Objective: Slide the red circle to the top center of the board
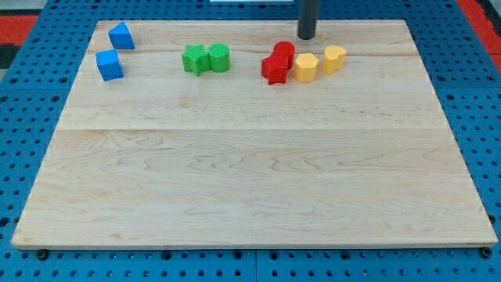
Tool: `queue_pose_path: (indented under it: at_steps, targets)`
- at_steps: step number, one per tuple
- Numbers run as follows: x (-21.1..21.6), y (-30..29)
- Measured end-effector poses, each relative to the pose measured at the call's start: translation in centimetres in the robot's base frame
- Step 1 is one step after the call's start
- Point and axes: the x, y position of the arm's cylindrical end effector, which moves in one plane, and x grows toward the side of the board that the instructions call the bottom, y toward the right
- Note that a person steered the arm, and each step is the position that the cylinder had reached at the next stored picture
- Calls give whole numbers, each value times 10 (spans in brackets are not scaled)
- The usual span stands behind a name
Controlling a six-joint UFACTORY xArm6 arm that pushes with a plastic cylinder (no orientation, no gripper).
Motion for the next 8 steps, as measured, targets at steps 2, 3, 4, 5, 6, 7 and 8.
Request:
queue_pose_path:
  at_steps: [2,3,4,5,6,7,8]
  targets:
    - [46,-1]
    - [49,-41]
    - [49,-64]
    - [56,-77]
    - [74,-87]
    - [63,-111]
    - [32,-110]
